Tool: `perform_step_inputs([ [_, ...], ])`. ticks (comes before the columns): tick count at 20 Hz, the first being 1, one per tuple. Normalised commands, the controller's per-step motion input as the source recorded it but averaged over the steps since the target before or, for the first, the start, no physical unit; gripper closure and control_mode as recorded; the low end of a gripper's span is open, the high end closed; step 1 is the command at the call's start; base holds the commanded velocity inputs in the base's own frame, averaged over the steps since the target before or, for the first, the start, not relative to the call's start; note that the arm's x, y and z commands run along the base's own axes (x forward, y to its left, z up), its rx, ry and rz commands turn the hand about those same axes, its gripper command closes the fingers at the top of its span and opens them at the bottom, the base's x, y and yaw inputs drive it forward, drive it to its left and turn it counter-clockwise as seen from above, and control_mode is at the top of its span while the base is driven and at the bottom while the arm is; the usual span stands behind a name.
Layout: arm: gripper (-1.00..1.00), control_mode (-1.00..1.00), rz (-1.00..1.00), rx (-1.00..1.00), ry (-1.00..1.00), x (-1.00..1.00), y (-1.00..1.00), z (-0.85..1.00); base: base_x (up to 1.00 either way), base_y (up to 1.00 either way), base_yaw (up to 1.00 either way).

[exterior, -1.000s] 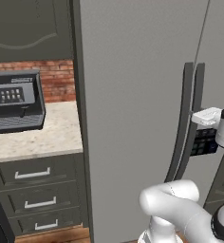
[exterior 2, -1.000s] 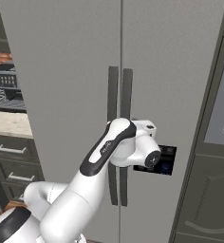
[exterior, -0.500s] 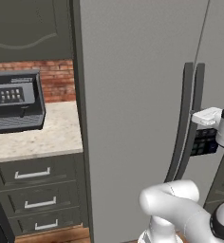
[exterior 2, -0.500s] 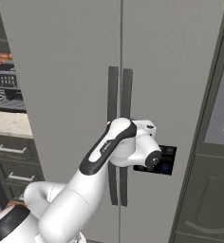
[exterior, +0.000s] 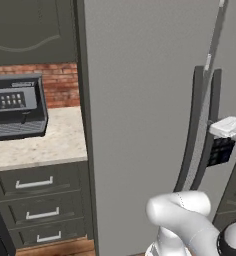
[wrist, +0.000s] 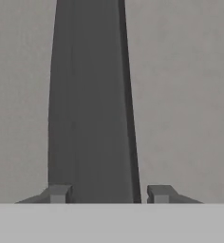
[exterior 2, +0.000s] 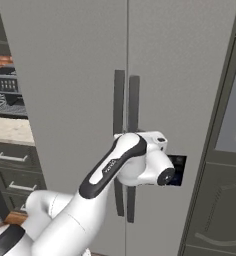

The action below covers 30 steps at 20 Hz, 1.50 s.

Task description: Open the freezer door, pick up the ice cube tray from the freezer, and place it on the dining counter.

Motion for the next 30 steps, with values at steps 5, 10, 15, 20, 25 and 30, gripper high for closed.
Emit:
perform_step_inputs([
  [5,1.00,-1.00,0.00,0.00,0.00,-0.84,-0.41,0.00,0.00,0.00,0.00],
  [10,1.00,-1.00,-0.01,0.00,0.00,-0.81,-0.48,0.00,0.00,0.00,0.00],
  [15,1.00,-1.00,-0.01,0.00,0.00,-0.68,-0.40,0.00,0.00,0.00,0.00],
  [20,1.00,-1.00,0.00,0.00,0.00,-0.46,-0.31,0.00,0.00,0.00,0.00],
  [25,1.00,-1.00,0.00,0.00,0.00,-0.28,-0.31,0.00,0.00,0.00,0.00],
  [30,1.00,-1.00,0.00,0.00,0.00,-0.17,-0.43,0.00,0.00,0.00,0.00],
])
